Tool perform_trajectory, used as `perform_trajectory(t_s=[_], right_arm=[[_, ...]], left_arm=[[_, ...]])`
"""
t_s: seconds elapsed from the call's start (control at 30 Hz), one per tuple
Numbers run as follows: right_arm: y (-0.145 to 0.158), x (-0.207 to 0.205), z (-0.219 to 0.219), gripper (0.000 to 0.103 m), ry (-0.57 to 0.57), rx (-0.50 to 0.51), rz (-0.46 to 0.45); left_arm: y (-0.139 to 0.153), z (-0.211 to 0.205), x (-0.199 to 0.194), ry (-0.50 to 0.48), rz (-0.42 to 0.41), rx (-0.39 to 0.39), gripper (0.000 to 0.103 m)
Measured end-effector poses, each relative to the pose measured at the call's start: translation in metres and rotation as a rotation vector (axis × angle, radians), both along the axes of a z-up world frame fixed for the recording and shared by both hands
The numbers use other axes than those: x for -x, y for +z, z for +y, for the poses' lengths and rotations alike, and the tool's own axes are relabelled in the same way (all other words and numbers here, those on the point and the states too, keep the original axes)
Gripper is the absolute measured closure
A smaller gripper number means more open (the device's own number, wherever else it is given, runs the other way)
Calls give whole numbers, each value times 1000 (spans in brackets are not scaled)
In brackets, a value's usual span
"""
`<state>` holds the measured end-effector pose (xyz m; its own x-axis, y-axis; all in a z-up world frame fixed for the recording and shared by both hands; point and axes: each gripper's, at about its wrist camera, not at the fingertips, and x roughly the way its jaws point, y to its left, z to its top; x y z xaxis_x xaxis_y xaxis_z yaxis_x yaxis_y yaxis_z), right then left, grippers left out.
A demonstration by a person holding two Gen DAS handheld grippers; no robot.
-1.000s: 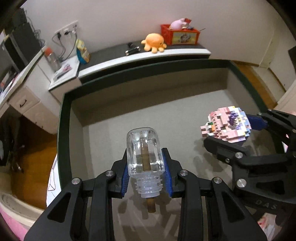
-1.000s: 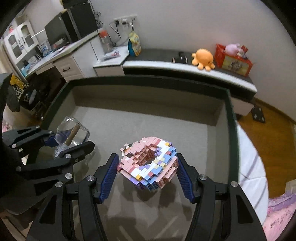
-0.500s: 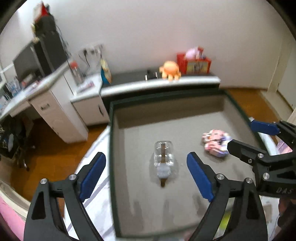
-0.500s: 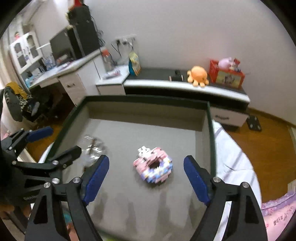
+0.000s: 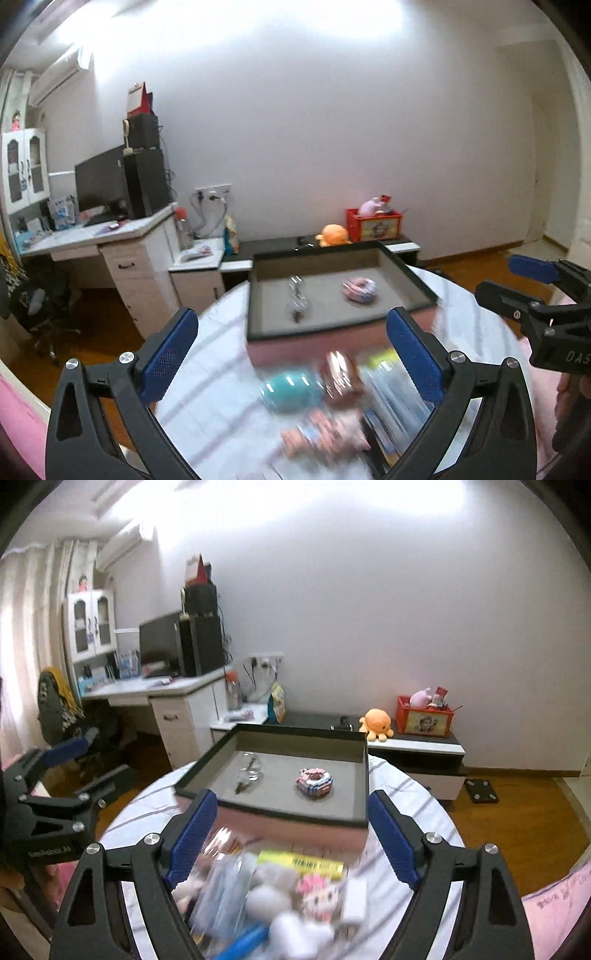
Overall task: Organize rigid objects
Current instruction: 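Move both tools back to the table and grasp the pig doll with the left tool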
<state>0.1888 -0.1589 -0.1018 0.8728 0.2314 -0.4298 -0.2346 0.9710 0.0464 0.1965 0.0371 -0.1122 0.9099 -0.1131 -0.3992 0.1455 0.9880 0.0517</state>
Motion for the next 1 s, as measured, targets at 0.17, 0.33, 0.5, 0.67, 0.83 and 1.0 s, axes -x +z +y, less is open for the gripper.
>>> perform_trajectory(t_s=[0.17,0.33,0.5,0.67,0.83,1.0], right_arm=[[-12,54,-3,18,-34,20,-35],[-31,84,-13,18,-76,18,-6],[-47,87,-24,18,-102,9,47],[-65,84,-32,18,-128,9,92],[-82,75,-38,18,-147,9,137],[-96,62,-45,18,-152,2,177]], left_arm=[[-25,-1,37,-3,72,3,0],[-44,9,51,10,124,-28,0],[-65,15,55,30,177,-39,0],[-81,15,43,36,224,-40,0],[-97,11,20,22,285,-10,0],[-113,1,-6,6,347,24,0]])
